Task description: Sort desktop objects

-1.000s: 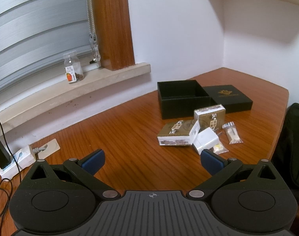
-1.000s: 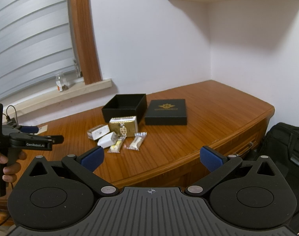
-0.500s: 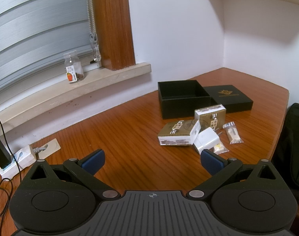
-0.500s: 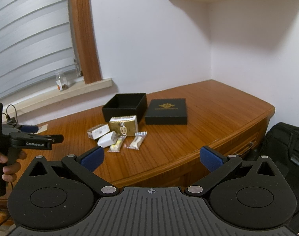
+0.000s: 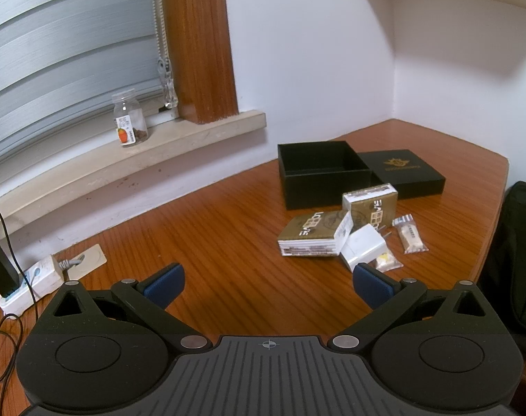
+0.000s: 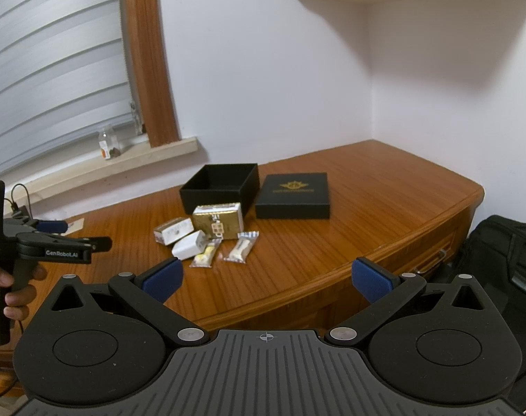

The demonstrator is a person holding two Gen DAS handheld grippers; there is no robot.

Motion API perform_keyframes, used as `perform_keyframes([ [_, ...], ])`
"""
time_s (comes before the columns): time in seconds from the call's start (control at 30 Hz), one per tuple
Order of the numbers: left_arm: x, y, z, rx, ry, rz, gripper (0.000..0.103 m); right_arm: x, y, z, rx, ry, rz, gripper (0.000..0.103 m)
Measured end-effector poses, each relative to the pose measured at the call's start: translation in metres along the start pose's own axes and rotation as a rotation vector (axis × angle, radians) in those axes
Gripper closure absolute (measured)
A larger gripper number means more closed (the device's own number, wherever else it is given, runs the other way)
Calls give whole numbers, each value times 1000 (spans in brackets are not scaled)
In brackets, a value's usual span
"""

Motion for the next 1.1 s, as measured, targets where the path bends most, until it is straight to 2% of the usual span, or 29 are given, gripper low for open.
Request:
perform_keyframes([
  [1.1,-5,-8,3,-17,12,13,0,-1,-6,4,-16,9,-22,0],
])
Point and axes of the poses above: each gripper's, at about its wrist camera, not at the fingertips, and y roughly against the way its jaws point, x to its right, z to its underside, the point moved 1 cm from there along -y, roughly the way its jaws point, and after that the axes turned 1 degree about y, right-handed, at the moved point
